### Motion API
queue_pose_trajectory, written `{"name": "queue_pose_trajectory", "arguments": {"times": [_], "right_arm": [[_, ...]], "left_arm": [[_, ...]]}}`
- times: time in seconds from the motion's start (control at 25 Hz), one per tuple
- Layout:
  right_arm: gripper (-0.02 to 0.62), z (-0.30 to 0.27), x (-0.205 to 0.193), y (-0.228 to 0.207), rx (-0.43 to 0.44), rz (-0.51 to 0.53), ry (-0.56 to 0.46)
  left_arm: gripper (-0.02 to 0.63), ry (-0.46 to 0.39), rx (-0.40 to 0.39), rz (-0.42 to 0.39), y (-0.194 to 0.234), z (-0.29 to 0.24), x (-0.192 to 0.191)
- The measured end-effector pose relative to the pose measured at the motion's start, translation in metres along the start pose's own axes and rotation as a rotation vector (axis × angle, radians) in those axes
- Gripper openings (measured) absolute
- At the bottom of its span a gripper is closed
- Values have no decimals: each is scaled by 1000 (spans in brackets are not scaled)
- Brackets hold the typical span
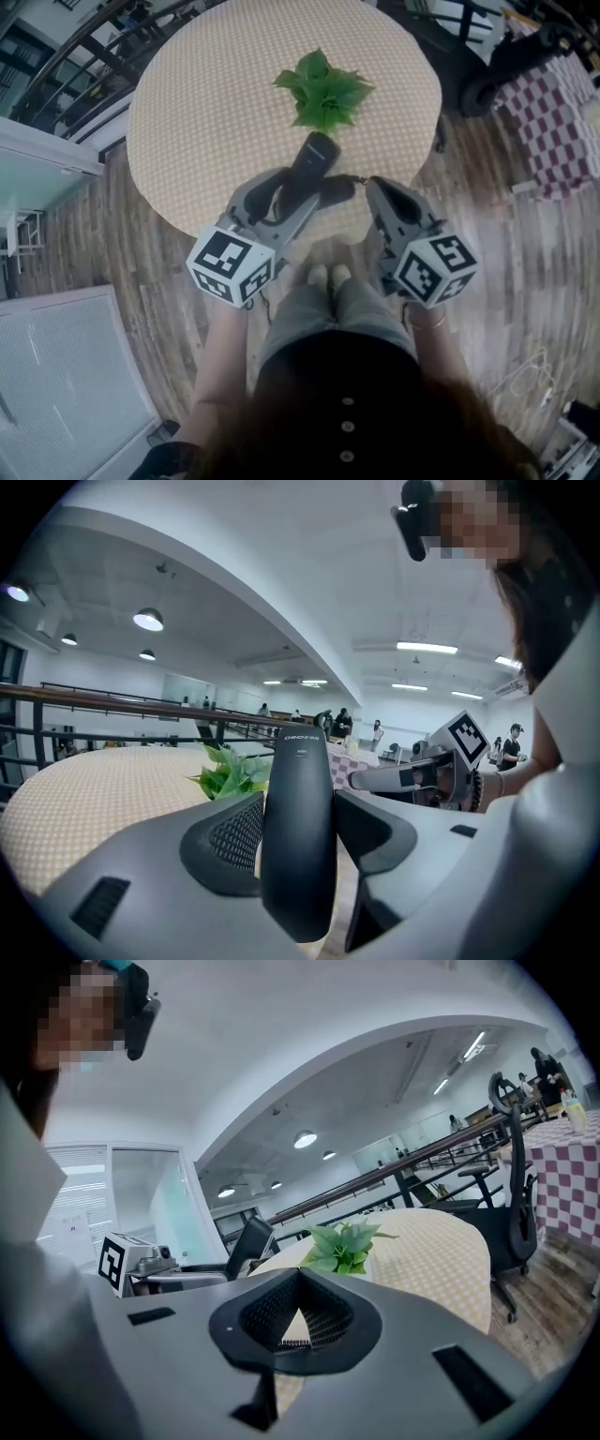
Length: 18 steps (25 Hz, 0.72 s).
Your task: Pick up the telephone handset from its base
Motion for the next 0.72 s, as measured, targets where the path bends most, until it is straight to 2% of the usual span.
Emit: {"name": "queue_pose_trajectory", "arguments": {"times": [0.32, 0.48, 0.72], "right_arm": [[8, 2, 21, 17, 66, 43, -30], [9, 1, 28, 23, 82, 67, -36], [9, -1, 36, 33, 108, 88, -54]], "left_arm": [[247, -115, -22, 70, -1, 20, 14], [247, -211, -13, 115, -1, 32, 25], [247, -308, 31, 152, 1, 47, 29]]}}
Point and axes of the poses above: the fingertips, and each gripper's own axes: z backward along the fingers, y to its left, x out of its top, the point moved 1 cm from there along z, backward along the fingers, and after that the axes turned 3 degrees about y, right-handed, at the moved point
